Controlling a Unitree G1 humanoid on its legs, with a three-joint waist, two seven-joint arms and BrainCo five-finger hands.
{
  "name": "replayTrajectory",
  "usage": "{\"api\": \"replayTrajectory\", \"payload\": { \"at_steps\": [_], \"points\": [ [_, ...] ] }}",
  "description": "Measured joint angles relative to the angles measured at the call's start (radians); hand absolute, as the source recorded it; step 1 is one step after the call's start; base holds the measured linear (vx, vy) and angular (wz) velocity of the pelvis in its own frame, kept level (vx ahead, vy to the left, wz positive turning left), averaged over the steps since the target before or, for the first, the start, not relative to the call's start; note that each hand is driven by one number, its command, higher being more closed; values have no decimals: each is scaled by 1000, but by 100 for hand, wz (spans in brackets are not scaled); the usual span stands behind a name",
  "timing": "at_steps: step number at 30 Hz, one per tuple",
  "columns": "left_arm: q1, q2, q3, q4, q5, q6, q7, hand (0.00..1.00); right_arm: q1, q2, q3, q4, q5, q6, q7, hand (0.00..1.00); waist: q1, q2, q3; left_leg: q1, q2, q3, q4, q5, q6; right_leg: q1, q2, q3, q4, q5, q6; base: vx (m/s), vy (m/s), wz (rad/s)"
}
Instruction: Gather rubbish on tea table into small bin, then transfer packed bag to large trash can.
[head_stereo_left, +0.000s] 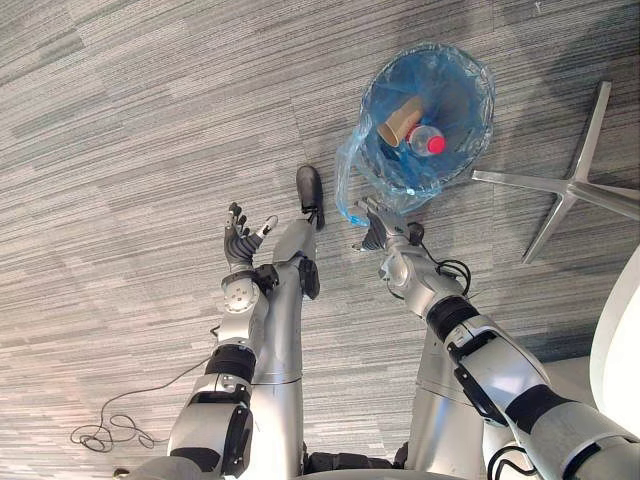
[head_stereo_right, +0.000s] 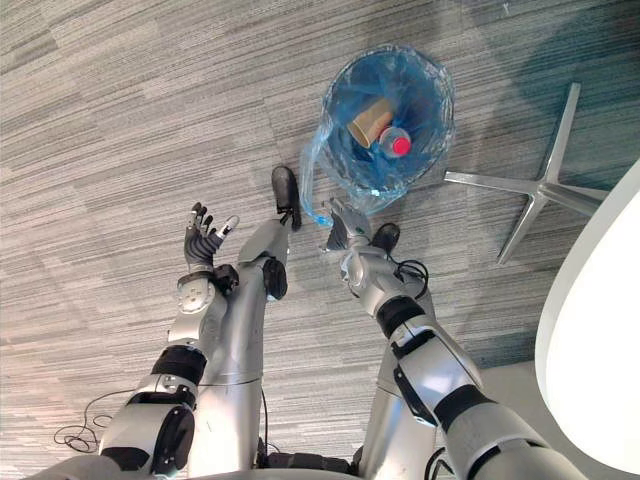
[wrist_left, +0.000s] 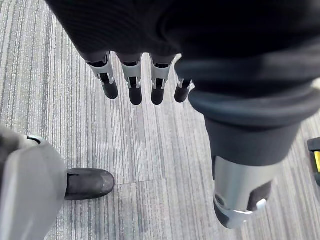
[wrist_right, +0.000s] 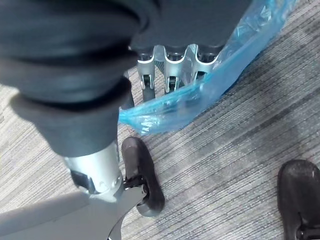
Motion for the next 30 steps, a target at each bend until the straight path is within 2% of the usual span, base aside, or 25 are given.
{"api": "replayTrajectory", "payload": {
  "at_steps": [13,20,26,30],
  "points": [
    [0,3,2,-17,1,15,-4,0,-1,-1,-39,-22,121,-4,-4,100,1,0,0,-2,6,-3,30,-1,1,0,2,1,21,-6,-6,-52,-2,-1],
    [0,3,11,-19,3,27,-4,0,8,-6,-79,-95,131,-5,-10,100,3,0,0,-2,16,-6,52,-5,5,4,8,3,37,-6,-7,-55,4,-4],
    [1,-4,16,-18,5,54,-5,0,67,-6,-84,-247,168,-8,-29,100,-1,0,0,27,23,-13,70,-5,5,39,12,0,48,-5,-9,-63,-5,-2],
    [42,-37,10,-18,26,73,-7,0,187,-2,-99,-444,198,-34,-47,100,-4,0,-1,126,30,-11,49,-7,7,145,23,-7,10,-3,-7,-69,-19,-7]
  ]
}}
